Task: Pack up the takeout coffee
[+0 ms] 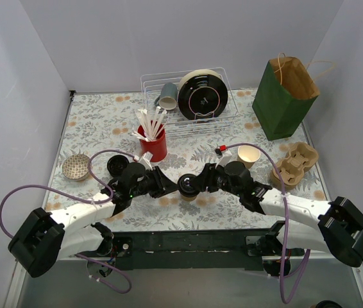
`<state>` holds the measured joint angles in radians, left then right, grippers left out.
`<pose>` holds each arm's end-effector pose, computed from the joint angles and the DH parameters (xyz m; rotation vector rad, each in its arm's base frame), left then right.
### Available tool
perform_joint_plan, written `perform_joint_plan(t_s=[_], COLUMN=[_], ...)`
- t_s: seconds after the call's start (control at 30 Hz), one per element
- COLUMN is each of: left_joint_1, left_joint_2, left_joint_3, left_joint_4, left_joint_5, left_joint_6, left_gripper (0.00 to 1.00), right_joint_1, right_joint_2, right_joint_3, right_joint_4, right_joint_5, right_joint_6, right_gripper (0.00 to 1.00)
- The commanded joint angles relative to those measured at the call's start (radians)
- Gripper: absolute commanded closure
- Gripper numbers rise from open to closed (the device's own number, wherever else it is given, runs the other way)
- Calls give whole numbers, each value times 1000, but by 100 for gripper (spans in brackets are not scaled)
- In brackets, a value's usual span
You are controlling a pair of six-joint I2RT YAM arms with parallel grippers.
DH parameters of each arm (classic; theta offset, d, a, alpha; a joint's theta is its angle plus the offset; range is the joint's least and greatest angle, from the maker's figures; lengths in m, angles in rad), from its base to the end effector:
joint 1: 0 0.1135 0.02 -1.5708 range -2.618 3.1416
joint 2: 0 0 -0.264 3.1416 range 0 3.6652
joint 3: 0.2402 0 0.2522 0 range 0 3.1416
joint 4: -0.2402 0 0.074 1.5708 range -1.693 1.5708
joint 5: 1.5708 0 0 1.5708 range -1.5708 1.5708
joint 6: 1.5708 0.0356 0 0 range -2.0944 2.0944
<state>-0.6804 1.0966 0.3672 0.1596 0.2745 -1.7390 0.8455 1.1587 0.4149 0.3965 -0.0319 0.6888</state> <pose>0.1597 -0.1416 0.1715 -1.1598 2.3773 -1.4783 0.1572 0.1790 0.1964 -0.1848 2.0584 1.0300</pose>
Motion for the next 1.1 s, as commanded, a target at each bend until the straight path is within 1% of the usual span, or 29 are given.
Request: perform_joint_plan(t_s=[0.0,0.13,0.27,0.37,0.4,0.43,0.47,0.5,0.53,0.57,0.63,0.77,0.87,0.97,1.03,1.07], left_joint_1=[-8,-18,-18,-18,-18,-18,-18,-16,-15,-11,-7,1,7,10,15,15], left_joint_2=[103,92,74,20,-36,-61,-81,-105,-112,-116,-116,-95,-47,3,14,14], left_joint_3=[-80,-83,-62,-21,24,51,79,148,173,199,245,272,277,291,292,288], left_joint_4=[-226,-235,-279,-334,-356,-385,-447,-481,-511,-547,-568,-557,-497,-476,-473,-460], left_joint_5=[-162,-181,-195,-192,-198,-211,-242,-260,-262,-299,-324,-321,-276,-212,-199,-180], left_joint_6=[29,27,27,24,25,30,39,62,76,91,128,171,215,252,262,268], left_gripper=[82,85,82,71,66,58,55,51,47,46,45,44,44,47,47,47], right_joint_1=[13,15,15,14,13,15,14,13,13,9,0,-13,-14,-26,-42,-58], right_joint_2=[59,78,81,84,84,82,81,79,79,81,90,108,122,139,156,163], right_joint_3=[-57,-61,-64,-45,-28,-19,-7,2,19,28,54,90,110,119,125,130], right_joint_4=[-176,-166,-163,-176,-179,-197,-205,-208,-217,-223,-229,-239,-237,-231,-214,-206], right_joint_5=[-11,-17,-17,-23,-26,-25,-25,-29,-30,-31,-51,-83,-129,-155,-219,-242], right_joint_6=[-20,-18,-26,-46,-67,-81,-93,-124,-136,-146,-175,-218,-261,-302,-334,-385], right_gripper=[48,49,49,49,49,49,50,50,50,50,50,51,52,52,52,52])
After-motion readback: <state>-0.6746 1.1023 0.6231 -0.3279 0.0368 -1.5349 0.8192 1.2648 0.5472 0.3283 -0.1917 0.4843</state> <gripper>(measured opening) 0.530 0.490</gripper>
